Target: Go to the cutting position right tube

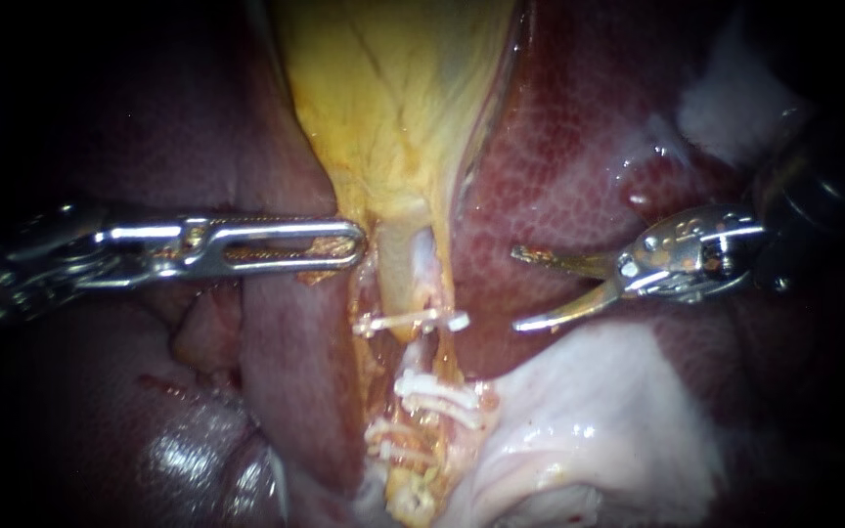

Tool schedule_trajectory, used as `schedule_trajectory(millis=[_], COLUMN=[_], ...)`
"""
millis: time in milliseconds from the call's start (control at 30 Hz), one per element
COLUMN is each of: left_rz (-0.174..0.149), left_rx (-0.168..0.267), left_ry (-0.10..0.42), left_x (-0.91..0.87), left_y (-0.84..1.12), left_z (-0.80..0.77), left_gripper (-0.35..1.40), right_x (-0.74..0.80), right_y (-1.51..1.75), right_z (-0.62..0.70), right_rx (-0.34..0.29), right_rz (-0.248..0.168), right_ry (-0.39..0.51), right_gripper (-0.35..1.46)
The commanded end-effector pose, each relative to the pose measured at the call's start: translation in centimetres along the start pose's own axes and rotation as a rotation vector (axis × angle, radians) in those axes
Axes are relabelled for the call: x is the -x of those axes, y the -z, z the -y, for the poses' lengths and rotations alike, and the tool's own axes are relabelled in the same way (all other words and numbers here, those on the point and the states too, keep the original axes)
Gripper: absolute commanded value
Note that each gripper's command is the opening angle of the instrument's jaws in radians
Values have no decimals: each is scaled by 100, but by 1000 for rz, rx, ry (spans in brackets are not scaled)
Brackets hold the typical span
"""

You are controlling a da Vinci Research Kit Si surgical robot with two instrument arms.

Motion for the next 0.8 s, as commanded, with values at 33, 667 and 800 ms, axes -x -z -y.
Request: schedule_trajectory(millis=[33,667,800], left_rz=[-1,59,59], left_rx=[-3,20,20], left_ry=[1,25,25], left_x=[2,56,56], left_y=[2,85,85], left_z=[0,-4,-4], left_gripper=[-35,-35,-35], right_x=[1,88,108], right_y=[-1,-96,-120], right_z=[0,6,1], right_rx=[-1,-102,-120], right_rz=[0,83,98], right_ry=[1,-80,-106], right_gripper=[143,143,143])
